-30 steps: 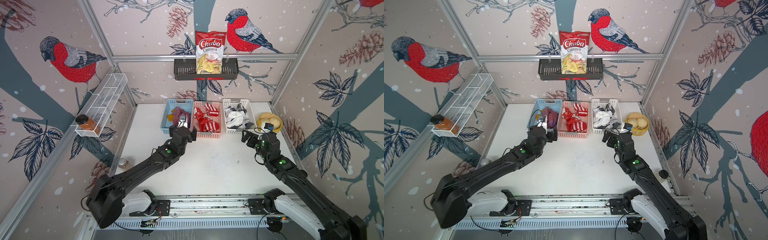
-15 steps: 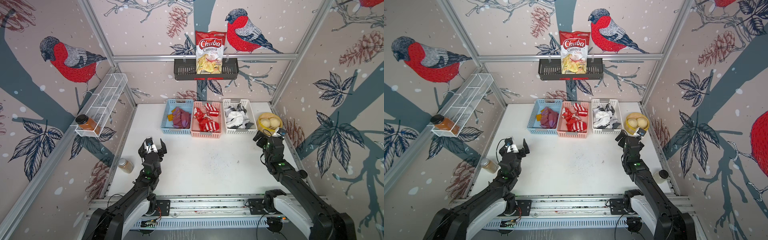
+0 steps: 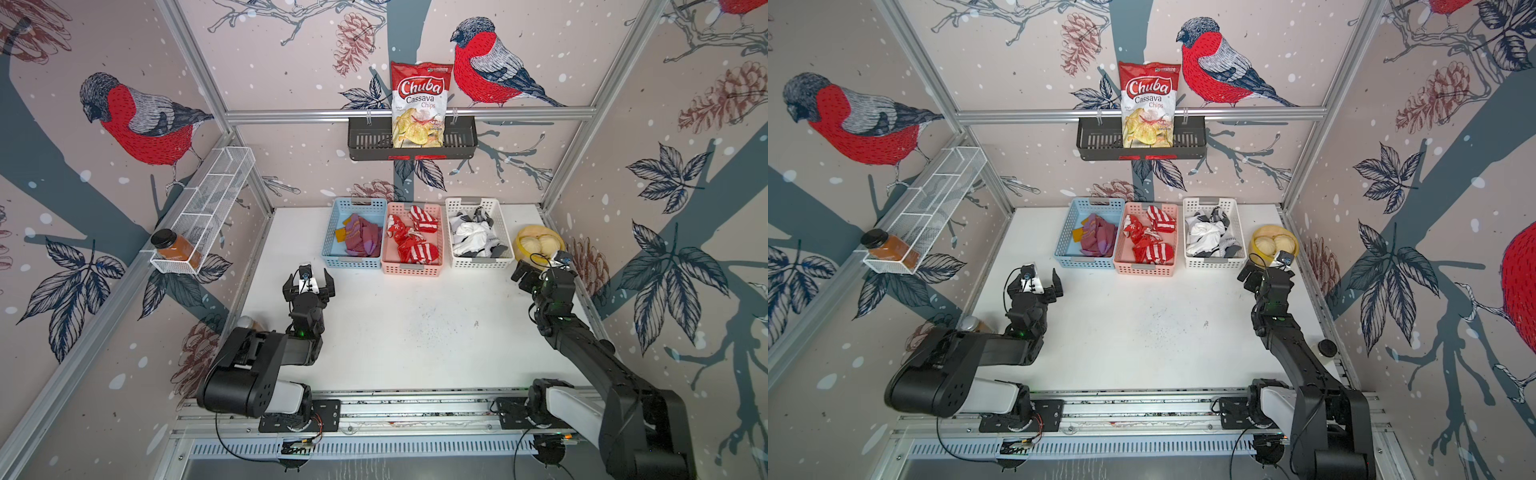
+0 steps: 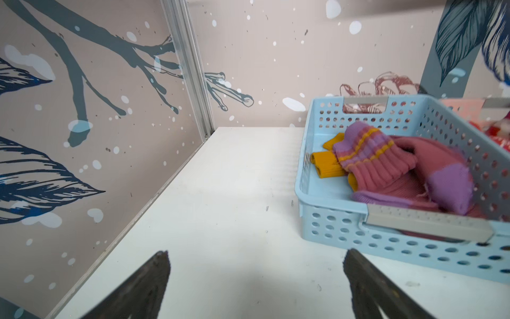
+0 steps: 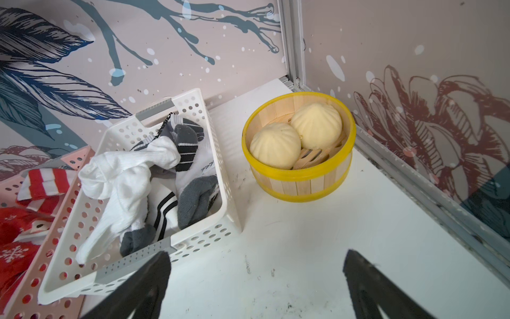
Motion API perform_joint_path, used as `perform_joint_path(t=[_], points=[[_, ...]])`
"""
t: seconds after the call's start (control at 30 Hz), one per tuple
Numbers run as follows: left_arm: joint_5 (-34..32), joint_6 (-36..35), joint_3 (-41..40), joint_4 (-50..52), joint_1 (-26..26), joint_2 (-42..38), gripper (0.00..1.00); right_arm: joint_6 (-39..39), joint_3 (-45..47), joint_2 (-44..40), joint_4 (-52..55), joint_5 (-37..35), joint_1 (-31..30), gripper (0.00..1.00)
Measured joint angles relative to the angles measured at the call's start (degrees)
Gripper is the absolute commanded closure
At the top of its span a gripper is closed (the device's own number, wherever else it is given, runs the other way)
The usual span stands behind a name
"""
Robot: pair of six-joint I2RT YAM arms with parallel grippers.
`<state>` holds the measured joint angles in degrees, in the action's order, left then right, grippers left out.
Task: Sort the socks into the basket by color
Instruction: Reset both arms
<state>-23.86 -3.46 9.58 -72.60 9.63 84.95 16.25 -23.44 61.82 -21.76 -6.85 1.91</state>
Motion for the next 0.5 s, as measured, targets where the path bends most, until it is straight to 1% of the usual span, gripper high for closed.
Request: perform_joint_path(t=[0.13,0.2,0.27,0.37,0.43,0.5], points=[[3.37,-0.83,-1.86,-4.79,-1.66,1.33,0.02,-3.08,3.76,0.57,-6.86,3.08,1.51,0.0],[5.29,-0.74,-1.84,-8.55,-3.17,3.91,0.02,-4.63,8.02,0.52,-12.41,3.89,1.6,0.0],[7.65,-0.66,-1.07,-7.06,-3.89,4.37,0.02,-5.84,12.5,0.44,-18.58,4.2,1.62,0.0],[12.98,0.13,1.97,-5.2,-5.84,3.39,0.02,-7.45,19.63,2.01,-31.39,4.5,1.62,0.0],[14.49,0.57,2.58,-4.72,-6.86,3.93,0.02,-7.87,21.84,4.87,-38.86,4.55,1.66,0.0],[15.98,1.16,3.1,-2.99,-7.43,3.98,0.02,-8.63,21.68,9.14,-45.07,5.14,1.84,0.0]])
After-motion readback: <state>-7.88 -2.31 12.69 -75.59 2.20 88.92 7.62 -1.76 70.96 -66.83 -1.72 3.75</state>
